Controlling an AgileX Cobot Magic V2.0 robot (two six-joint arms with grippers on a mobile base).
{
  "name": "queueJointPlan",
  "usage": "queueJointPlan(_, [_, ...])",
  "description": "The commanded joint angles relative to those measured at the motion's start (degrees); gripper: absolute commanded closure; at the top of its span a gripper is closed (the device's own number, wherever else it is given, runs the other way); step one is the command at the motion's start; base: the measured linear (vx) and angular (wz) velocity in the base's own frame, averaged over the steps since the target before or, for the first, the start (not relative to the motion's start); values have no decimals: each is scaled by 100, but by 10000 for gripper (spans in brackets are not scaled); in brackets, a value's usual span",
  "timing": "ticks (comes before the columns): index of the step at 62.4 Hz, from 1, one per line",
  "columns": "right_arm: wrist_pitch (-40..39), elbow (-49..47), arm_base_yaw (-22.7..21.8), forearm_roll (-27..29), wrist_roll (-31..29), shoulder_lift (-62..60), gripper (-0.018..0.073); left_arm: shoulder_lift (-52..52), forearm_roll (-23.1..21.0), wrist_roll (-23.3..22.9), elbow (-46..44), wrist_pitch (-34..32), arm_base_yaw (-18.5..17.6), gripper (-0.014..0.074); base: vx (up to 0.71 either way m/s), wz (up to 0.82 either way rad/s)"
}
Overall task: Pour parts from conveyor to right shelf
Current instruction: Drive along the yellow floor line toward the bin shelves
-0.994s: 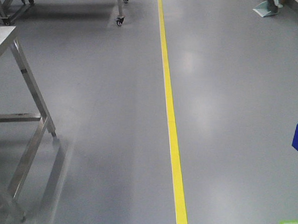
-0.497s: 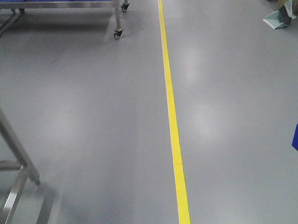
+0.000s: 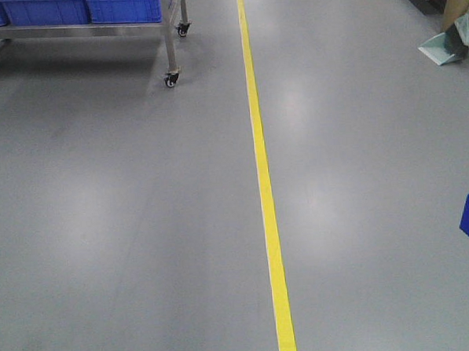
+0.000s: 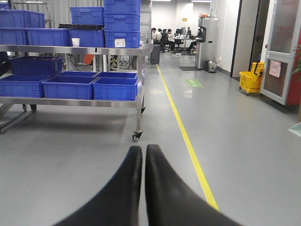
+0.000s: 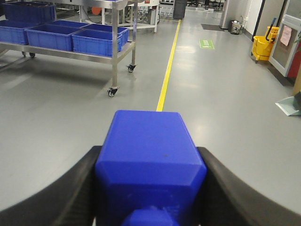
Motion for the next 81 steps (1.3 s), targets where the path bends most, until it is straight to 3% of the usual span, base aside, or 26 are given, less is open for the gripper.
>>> queueJointPlan(1, [-466, -172, 4, 3, -28, 31, 564, -78, -14, -44, 174, -439, 13, 603, 79, 0])
queueJointPlan(81, [-466, -172, 4, 3, -28, 31, 564, -78, -14, -44, 174, -439, 13, 603, 74, 1])
